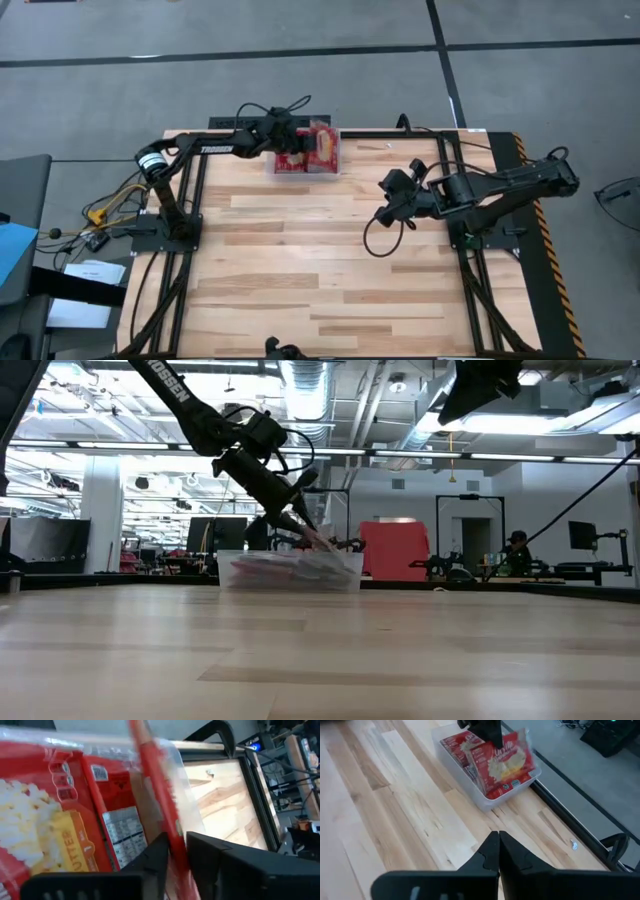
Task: Sort popcorn bags into baskets
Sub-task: Put the red popcorn bag into the transparent bin
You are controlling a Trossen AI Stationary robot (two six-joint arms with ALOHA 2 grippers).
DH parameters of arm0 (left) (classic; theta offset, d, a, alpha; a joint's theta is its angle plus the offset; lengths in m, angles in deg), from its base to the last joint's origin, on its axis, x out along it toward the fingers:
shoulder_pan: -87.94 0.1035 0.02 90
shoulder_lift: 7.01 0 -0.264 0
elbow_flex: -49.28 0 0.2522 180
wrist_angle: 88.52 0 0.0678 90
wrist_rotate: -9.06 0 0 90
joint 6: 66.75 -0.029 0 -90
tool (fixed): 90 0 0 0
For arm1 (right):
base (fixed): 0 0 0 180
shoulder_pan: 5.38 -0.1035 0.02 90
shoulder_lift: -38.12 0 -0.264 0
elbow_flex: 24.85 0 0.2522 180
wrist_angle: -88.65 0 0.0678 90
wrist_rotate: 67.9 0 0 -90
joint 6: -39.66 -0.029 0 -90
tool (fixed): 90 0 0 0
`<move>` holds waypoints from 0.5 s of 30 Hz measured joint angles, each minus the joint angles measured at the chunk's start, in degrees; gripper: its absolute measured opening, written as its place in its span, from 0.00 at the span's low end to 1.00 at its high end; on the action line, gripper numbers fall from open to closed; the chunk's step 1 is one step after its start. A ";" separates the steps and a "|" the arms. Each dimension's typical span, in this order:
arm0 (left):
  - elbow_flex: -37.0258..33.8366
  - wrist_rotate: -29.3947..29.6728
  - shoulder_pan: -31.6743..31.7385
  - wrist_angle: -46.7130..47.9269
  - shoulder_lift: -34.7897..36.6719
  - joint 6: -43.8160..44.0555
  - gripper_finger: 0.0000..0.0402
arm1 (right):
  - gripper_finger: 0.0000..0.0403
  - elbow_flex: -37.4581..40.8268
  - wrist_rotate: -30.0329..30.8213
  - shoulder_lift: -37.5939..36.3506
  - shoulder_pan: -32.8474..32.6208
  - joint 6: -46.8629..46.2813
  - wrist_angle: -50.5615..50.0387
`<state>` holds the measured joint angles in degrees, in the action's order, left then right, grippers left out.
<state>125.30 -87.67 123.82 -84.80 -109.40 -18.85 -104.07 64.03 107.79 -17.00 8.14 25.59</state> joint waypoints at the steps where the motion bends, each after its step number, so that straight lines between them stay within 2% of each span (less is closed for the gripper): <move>1: 0.00 -0.42 0.00 0.16 0.00 0.29 0.16 | 0.05 0.00 0.00 -0.02 0.00 0.02 0.00; 10: 0.00 -3.46 -0.28 0.23 0.00 -0.59 0.39 | 0.10 0.00 0.02 -0.02 0.00 0.02 -0.21; 15: 0.00 -12.45 2.45 0.11 1.41 -2.61 0.45 | 0.08 -0.02 0.02 -0.02 0.00 0.00 -0.20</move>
<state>125.30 -100.12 126.27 -84.68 -108.00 -21.47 -104.09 64.06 107.77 -17.00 8.14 25.39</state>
